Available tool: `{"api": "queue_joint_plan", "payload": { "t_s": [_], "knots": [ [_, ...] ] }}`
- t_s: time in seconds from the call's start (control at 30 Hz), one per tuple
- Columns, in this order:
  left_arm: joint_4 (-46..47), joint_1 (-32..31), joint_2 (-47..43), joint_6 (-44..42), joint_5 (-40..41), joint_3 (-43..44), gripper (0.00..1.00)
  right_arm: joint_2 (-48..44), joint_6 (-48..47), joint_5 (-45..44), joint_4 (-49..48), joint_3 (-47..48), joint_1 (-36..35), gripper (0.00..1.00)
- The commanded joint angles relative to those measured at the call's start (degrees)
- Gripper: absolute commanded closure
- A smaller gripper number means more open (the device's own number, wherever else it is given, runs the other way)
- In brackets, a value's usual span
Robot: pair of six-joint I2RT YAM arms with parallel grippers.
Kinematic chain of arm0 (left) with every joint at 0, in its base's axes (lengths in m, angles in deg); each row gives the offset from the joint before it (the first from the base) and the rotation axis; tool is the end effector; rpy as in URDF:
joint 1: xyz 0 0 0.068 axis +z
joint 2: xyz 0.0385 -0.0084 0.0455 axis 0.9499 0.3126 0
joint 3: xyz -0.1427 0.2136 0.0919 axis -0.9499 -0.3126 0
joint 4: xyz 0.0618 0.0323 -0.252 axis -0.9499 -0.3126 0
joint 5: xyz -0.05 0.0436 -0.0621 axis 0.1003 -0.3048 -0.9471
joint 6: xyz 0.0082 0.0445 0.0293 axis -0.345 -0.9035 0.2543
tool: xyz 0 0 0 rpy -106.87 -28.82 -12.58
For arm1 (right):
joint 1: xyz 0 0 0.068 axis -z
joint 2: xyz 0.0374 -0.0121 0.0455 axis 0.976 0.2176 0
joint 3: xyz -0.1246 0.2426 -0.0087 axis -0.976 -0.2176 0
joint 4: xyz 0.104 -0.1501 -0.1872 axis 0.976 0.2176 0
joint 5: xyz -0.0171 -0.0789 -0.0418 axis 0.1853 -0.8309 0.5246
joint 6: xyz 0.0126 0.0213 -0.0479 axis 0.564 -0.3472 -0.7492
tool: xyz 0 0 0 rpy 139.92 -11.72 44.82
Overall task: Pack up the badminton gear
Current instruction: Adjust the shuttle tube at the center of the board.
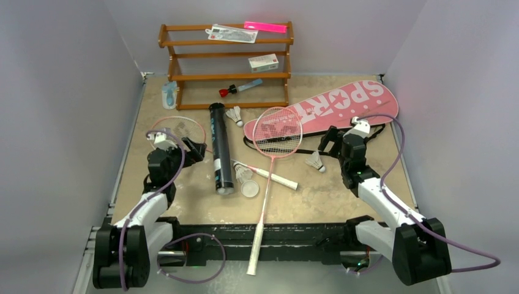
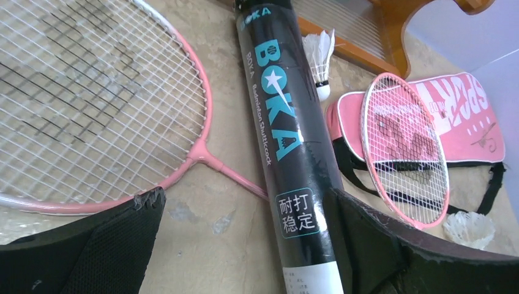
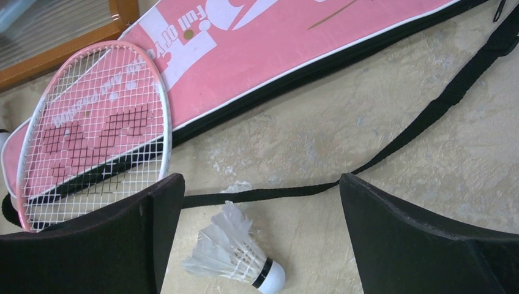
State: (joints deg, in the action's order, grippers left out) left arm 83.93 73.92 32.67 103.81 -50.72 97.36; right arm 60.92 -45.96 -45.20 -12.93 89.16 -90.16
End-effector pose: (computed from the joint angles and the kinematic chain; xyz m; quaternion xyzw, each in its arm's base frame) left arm 0.1904 -0.0009 0.1827 -0.1596 0.7624 -0.2463 0.5767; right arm 0.2217 0.0396 0.2230 0.1665 0.7834 0.0745 0.5941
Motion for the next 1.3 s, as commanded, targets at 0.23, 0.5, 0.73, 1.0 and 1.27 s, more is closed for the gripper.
{"api": "queue_joint_plan", "payload": {
  "t_s": [0.23, 0.5, 0.73, 1.0, 1.27],
  "knots": [
    [5.11, 0.41, 1.48, 14.66, -0.90, 0.13, 0.00, 0.76, -1.09, 1.27, -1.43, 3.00, 0.02, 0.01],
    [7.12, -1.62, 17.71, 15.62, -15.34, 7.99, 0.02, 2.73, -1.26, 2.42, -2.31, 3.56, -0.01, 0.01],
    [-7.83, -4.76, 22.44, 13.86, -11.76, 17.43, 0.02, 3.18, -1.42, 2.49, -2.14, 3.89, -0.01, 0.01],
    [-26.80, -9.65, 32.62, 10.78, -6.91, 31.76, 0.13, 2.44, -1.25, 2.48, -2.04, 3.79, -0.01, 0.01],
    [-39.13, -14.88, 37.01, 9.32, 3.53, 40.97, 0.12, 1.22, -1.24, 2.43, -2.23, 3.27, -0.01, 0.01]
  ]
}}
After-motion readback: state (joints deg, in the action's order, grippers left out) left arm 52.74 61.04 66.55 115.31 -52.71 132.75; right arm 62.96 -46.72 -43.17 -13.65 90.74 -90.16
